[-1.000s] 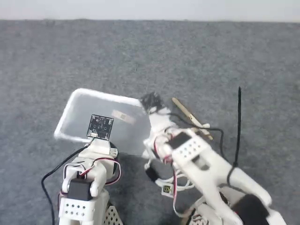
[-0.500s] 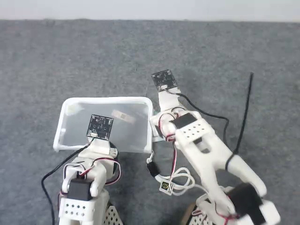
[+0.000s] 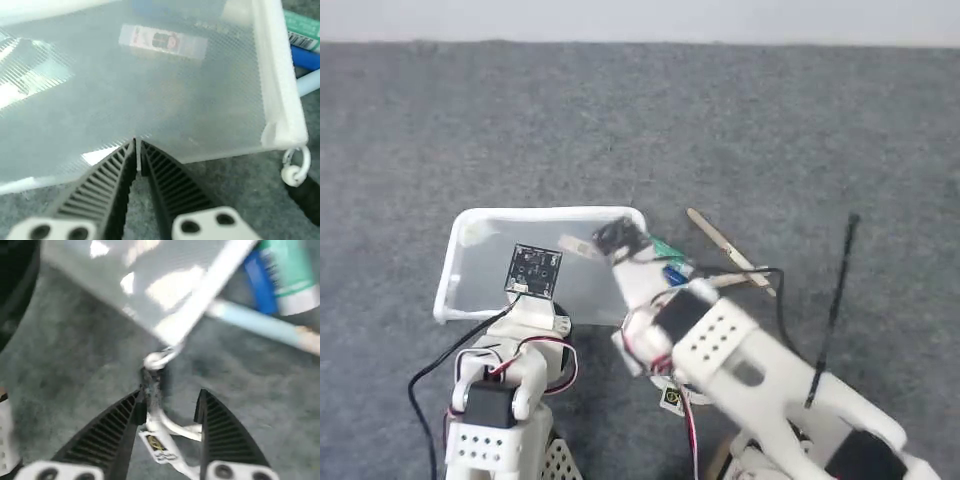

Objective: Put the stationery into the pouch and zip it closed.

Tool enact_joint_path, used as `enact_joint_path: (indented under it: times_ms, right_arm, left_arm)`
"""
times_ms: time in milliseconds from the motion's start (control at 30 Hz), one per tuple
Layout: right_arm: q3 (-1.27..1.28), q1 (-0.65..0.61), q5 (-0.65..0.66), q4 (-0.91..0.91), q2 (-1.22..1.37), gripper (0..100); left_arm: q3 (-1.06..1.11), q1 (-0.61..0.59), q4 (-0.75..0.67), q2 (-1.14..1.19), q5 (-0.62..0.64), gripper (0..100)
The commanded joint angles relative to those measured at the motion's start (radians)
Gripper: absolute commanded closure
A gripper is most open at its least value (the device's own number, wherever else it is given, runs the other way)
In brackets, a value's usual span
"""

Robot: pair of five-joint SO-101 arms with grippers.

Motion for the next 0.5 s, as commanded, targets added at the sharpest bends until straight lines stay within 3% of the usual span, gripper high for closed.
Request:
enact_joint_path:
  times_ms: [0,133,467]
  right_arm:
    - [0.057,-0.053,-0.043,-0.111,-0.048,83.1]
    - [0.126,-0.051,-0.041,-0.209,-0.048,83.2]
    - [0.130,-0.051,-0.040,-0.252,0.077,83.3]
  left_arm:
    - [-0.013,0.000,0.006,-0.018,-0.005,99]
    - [-0.013,0.000,0.006,-0.018,-0.005,99]
    - [-0.013,0.000,0.006,-0.018,-0.005,99]
